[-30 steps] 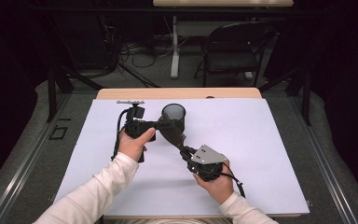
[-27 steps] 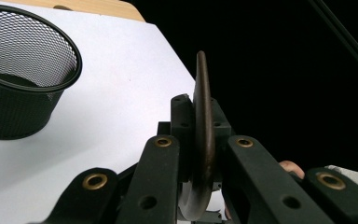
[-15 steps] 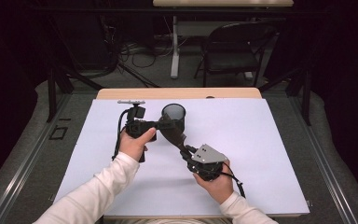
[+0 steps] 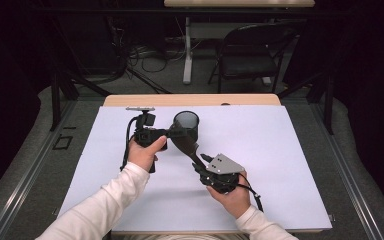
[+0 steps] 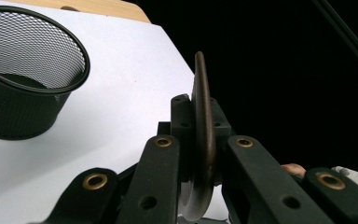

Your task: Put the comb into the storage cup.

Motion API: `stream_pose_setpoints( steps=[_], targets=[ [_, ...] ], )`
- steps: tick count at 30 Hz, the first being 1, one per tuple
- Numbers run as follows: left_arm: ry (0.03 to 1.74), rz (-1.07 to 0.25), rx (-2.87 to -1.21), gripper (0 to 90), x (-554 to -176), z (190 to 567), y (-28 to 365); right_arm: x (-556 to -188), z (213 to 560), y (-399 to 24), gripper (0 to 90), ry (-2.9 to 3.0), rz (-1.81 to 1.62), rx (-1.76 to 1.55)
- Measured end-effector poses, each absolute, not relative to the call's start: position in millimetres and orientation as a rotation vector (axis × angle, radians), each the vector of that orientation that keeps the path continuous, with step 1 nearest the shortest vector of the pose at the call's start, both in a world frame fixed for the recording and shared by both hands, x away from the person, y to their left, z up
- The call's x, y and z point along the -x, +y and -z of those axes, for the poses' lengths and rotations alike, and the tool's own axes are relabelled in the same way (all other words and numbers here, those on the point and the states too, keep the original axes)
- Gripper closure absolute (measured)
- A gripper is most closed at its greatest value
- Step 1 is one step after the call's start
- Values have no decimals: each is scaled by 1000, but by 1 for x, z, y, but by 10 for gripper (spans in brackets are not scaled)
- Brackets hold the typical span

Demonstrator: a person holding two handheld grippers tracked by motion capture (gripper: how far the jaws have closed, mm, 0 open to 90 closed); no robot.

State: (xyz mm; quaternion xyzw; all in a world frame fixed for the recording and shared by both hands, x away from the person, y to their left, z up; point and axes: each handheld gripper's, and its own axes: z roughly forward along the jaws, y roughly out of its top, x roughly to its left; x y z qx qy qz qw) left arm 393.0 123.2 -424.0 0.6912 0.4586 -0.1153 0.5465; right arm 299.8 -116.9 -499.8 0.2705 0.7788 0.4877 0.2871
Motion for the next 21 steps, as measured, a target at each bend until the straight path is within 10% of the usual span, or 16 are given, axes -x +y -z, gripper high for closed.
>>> stream_pose_setpoints(
  steps=[21],
  targets=[
    [1132,216,-1589,865,-403,419,138,-304,498,-120,418,2049,-1351,-750]
  ],
)
